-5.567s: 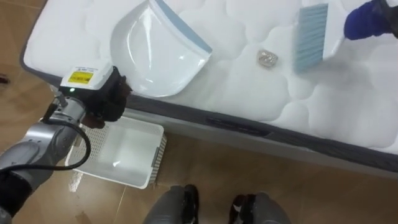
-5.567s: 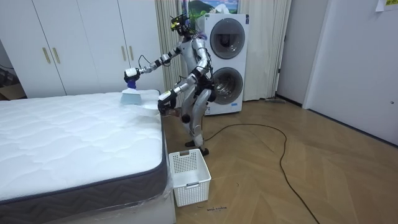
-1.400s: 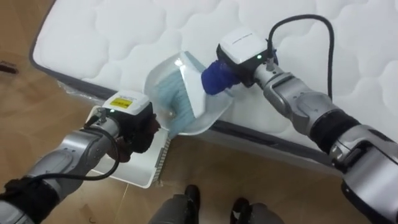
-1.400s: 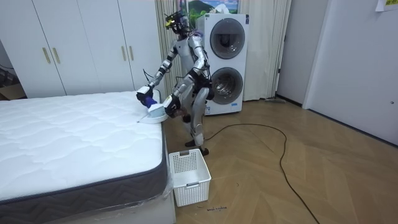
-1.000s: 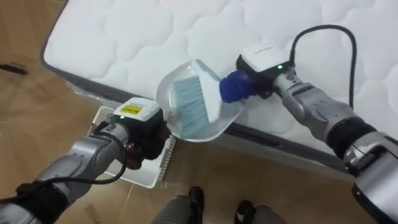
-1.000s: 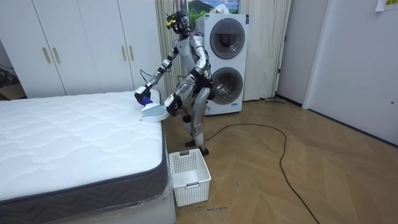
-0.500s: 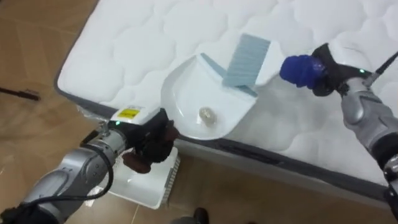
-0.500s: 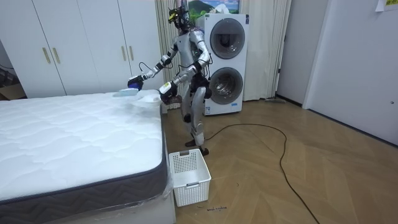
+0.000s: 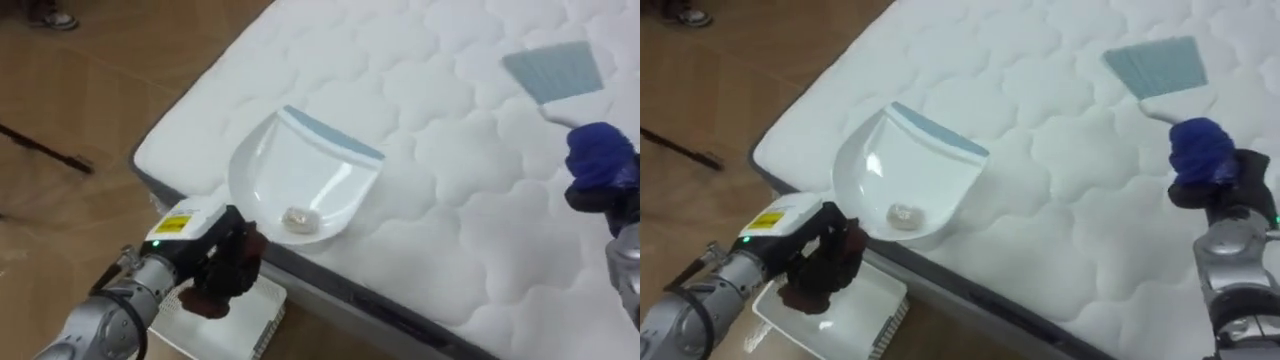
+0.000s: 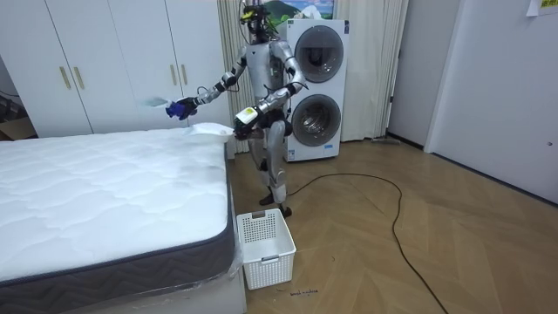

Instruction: Clean bed

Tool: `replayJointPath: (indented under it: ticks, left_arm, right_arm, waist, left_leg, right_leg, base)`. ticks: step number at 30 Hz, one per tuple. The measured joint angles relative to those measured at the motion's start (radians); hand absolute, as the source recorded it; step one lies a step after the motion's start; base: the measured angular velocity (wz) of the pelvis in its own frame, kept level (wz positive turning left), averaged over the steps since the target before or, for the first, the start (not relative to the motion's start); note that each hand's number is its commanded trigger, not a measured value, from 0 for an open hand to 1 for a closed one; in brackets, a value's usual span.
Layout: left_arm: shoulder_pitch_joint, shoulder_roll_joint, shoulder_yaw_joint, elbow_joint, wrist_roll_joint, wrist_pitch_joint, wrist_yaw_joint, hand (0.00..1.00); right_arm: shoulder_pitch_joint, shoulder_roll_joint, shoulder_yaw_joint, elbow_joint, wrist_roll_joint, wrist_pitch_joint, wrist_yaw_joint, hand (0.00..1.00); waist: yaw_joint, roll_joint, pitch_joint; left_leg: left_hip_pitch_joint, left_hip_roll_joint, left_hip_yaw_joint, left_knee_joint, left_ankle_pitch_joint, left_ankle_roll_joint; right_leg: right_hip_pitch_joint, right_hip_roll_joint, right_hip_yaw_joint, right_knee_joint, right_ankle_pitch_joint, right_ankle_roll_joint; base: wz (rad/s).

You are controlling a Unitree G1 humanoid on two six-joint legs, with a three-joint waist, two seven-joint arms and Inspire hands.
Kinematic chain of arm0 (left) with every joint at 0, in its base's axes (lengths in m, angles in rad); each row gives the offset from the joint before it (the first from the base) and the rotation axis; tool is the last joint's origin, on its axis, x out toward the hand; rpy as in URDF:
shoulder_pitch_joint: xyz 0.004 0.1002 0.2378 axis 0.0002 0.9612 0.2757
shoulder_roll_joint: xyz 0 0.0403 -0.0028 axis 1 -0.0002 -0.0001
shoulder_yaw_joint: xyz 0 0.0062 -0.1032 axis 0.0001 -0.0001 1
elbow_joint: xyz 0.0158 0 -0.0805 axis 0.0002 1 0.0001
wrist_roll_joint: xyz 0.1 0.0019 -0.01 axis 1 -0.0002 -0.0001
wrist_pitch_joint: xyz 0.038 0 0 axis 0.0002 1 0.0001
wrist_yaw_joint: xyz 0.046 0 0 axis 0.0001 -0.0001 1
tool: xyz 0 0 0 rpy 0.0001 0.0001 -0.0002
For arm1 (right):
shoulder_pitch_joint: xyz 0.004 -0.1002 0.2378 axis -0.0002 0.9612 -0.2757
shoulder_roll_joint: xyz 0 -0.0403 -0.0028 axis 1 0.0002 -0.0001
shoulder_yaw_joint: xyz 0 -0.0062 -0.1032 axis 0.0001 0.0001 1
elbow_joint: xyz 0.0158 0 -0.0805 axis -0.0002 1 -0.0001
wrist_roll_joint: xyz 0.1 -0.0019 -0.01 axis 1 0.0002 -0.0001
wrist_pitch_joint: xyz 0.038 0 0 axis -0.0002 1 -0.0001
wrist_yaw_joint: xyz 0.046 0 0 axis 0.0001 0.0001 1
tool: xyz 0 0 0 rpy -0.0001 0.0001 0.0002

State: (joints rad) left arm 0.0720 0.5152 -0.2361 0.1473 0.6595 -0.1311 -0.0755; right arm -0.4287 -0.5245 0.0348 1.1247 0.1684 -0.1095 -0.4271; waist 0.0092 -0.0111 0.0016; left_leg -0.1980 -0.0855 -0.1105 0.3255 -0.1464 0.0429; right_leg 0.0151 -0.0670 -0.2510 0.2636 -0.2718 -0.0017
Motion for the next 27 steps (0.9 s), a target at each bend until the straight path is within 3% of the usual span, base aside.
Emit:
replayJointPath:
  ticks: [6,8,10,12,13,14,16,17,18,19,20,21,22,23,24,26,27]
  left_arm:
    - [0.062,-0.055,0.100,-0.021,0.004,-0.009,0.057,1.00]
    - [0.082,-0.072,0.128,-0.021,0.006,-0.021,0.097,1.00]
    - [0.083,-0.079,0.128,-0.021,0.006,-0.021,0.111,1.00]
    - [0.083,-0.103,0.130,-0.014,0.008,-0.021,0.120,1.00]
    - [0.083,-0.111,0.130,-0.008,0.007,-0.022,0.126,1.00]
    - [0.083,-0.124,0.130,0.001,0.005,-0.022,0.136,1.00]
    - [0.083,-0.148,0.138,0.011,0.006,-0.021,0.146,1.00]
    - [0.082,-0.158,0.144,0.011,0.007,-0.023,0.153,1.00]
    - [0.081,-0.168,0.151,0.014,0.007,-0.022,0.155,1.00]
    - [0.081,-0.169,0.152,0.017,0.006,-0.022,0.155,1.00]
    - [0.084,-0.170,0.153,0.018,-0.002,-0.022,0.164,1.00]
    - [0.081,-0.174,0.155,0.021,-0.001,-0.022,0.177,1.00]
    - [0.079,-0.180,0.155,0.021,-0.001,-0.021,0.183,1.00]
    - [0.077,-0.194,0.154,0.023,-0.001,-0.022,0.194,1.00]
    - [0.075,-0.211,0.155,0.024,-0.001,-0.021,0.205,1.00]
    - [0.080,-0.213,0.155,0.024,-0.001,-0.022,0.223,1.00]
    - [0.081,-0.205,0.158,0.025,-0.001,-0.022,0.245,1.00]
  right_arm:
    - [0.102,0.015,-0.033,-0.079,0.106,-0.005,-0.030,0.00]
    - [0.146,0.025,-0.059,-0.081,0.117,-0.008,-0.045,0.00]
    - [0.195,0.028,-0.069,-0.099,0.145,-0.008,-0.067,0.00]
    - [0.246,0.051,-0.103,-0.150,0.157,-0.009,-0.096,0.00]
    - [0.255,0.056,-0.104,-0.162,0.161,-0.010,-0.099,0.00]
    - [0.264,0.066,-0.104,-0.169,0.164,-0.018,-0.106,0.00]
    - [0.272,0.074,-0.107,-0.180,0.163,-0.033,-0.121,0.00]
    - [0.282,0.075,-0.119,-0.203,0.162,-0.043,-0.126,0.00]
    - [0.291,0.082,-0.130,-0.218,0.152,-0.051,-0.135,0.00]
    - [0.305,0.093,-0.135,-0.235,0.148,-0.053,-0.141,0.00]
    - [0.330,0.116,-0.135,-0.281,0.146,-0.053,-0.146,0.00]
    - [0.344,0.147,-0.132,-0.331,0.144,-0.053,-0.143,0.00]
    - [0.351,0.160,-0.131,-0.357,0.143,-0.054,-0.138,0.00]
    - [0.366,0.181,-0.130,-0.390,0.131,-0.054,-0.120,0.00]
    - [0.374,0.187,-0.130,-0.399,0.111,-0.054,-0.104,0.00]
    - [0.388,0.187,-0.134,-0.413,0.100,-0.055,-0.094,0.00]
    - [0.404,0.187,-0.132,-0.436,0.100,-0.058,-0.092,0.00]
  waist:
    - [0.024,-0.012,0.0041]
    - [0.024,-0.021,0.0058]
    - [0.020,-0.025,0.0071]
    - [0.010,-0.025,0.0068]
    - [0.010,-0.025,0.0068]
    - [0.010,-0.025,0.0069]
    - [0.010,-0.030,0.0043]
    - [-0.001,-0.040,-0.0002]
    - [-0.024,-0.048,0.0056]
    - [-0.034,-0.047,0.0035]
    - [-0.028,-0.044,0.0021]
    - [-0.030,-0.036,0.0019]
    - [-0.029,-0.030,0.0064]
    - [-0.039,-0.027,0.0055]
    - [-0.047,-0.036,0.0012]
    - [-0.032,-0.029,0.0004]
    - [-0.014,-0.023,0.0019]
  left_leg:
    - [0.031,-0.011,-0.029,-0.005,0.005,-0.009]
    - [0.013,-0.010,-0.033,0.003,0.013,-0.013]
    - [-0.013,0.005,0.030,0.008,0.024,-0.006]
    - [-0.035,0.031,0.143,0.014,0.041,0.016]
    - [-0.038,0.038,0.155,0.011,0.045,0.019]
    - [-0.044,0.037,0.163,0.005,0.055,0.024]
    - [-0.044,0.010,0.134,-0.028,0.088,0.022]
    - [-0.041,-0.007,0.141,-0.061,0.121,0.024]
    - [-0.049,0.024,0.247,-0.018,0.104,0.037]
    - [-0.049,0.058,0.328,0.056,0.056,0.049]
    - [-0.034,0.134,0.423,0.167,-0.041,0.037]
    - [-0.035,0.188,0.445,0.233,-0.095,0.005]
    - [-0.038,0.186,0.436,0.234,-0.106,0.012]
    - [-0.031,0.156,0.388,0.200,-0.120,0.034]
    - [-0.031,0.124,0.359,0.168,-0.098,0.047]
    - [-0.024,0.100,0.343,0.119,-0.068,0.058]
    - [-0.023,0.090,0.330,0.101,-0.057,0.059]
  right_leg:
    - [0.054,0.012,-0.010,-0.026,0.004,-0.006]
    - [0.059,0.013,-0.063,-0.025,0.004,-0.006]
    - [0.063,0.013,-0.122,-0.023,0.004,-0.006]
    - [0.073,0.012,-0.193,-0.023,0.004,-0.007]
    - [0.075,0.012,-0.210,-0.021,0.004,-0.007]
    - [0.079,0.011,-0.246,-0.018,0.003,-0.007]
    - [0.082,0.004,-0.277,-0.022,0.002,-0.007]
    - [0.089,-0.019,-0.329,-0.043,-0.007,-0.006]
    - [0.105,-0.035,-0.425,-0.050,-0.011,0.001]
    - [0.121,-0.038,-0.467,-0.049,-0.015,0.007]
    - [0.146,-0.034,-0.516,-0.040,-0.026,0.017]
    - [0.167,-0.031,-0.559,-0.017,-0.042,0.031]
    - [0.177,-0.029,-0.560,-0.002,-0.049,0.038]
    - [0.171,-0.021,-0.525,0.011,-0.056,0.045]
    - [0.145,-0.019,-0.424,0.014,-0.051,0.040]
    - [0.106,-0.028,-0.303,0.038,-0.041,0.032]
    - [0.092,-0.028,-0.271,0.027,-0.034,0.034]
  base:
    - [0.18]
    - [0.61]
    - [0.90]
    - [0.97]
    - [0.92]
    - [0.83]
    - [0.83]
    - [1.14]
    - [1.22]
    - [1.03]
    - [0.68]
    - [0.56]
    - [0.68]
    - [0.83]
    - [0.82]
    - [0.51]
    - [0.29]
